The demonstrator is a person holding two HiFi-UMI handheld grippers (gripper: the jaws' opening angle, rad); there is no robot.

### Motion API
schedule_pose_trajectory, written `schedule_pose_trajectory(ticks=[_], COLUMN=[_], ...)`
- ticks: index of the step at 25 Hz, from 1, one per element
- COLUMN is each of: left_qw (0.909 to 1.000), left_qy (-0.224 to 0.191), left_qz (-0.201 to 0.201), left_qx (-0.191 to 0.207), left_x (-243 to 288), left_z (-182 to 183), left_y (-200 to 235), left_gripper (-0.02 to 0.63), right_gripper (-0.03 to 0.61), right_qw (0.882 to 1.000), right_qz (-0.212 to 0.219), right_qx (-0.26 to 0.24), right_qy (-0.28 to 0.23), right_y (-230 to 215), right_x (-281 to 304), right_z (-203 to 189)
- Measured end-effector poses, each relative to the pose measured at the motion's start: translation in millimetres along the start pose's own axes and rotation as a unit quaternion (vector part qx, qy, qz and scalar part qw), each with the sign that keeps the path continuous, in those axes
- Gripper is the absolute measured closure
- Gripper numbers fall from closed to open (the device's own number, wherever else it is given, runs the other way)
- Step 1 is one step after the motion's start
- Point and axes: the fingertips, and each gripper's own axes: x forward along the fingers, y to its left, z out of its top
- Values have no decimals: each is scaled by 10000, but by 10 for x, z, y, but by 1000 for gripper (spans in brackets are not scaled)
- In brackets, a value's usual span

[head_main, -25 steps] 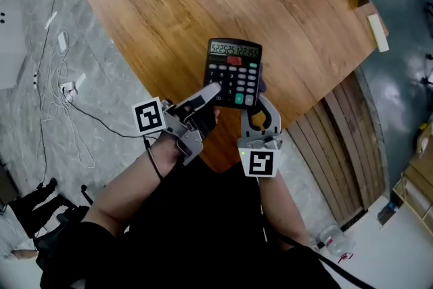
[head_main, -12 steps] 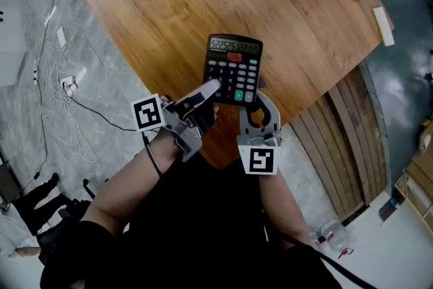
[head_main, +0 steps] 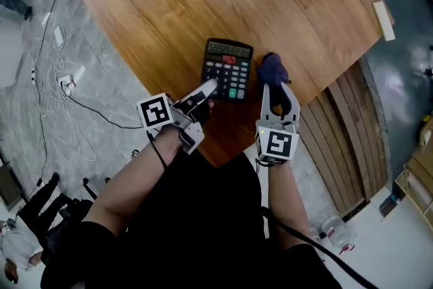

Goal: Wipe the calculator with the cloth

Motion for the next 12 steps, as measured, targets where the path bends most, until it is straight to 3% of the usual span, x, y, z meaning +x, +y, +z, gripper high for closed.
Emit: schedule_pose_trajectory(ticks=[7,12], left_qw=[9973,9822], left_qy=[5,269], left_qz=[527,1088], left_qx=[510,1506], left_x=[17,9], left_z=[-59,-86], left_y=[353,410], left_gripper=[543,535], right_gripper=[505,505], right_qw=[9956,9891], right_qz=[145,124], right_qx=[227,264], right_qy=[900,1445], right_y=[172,214], right_x=[188,300], right_z=[-377,-518])
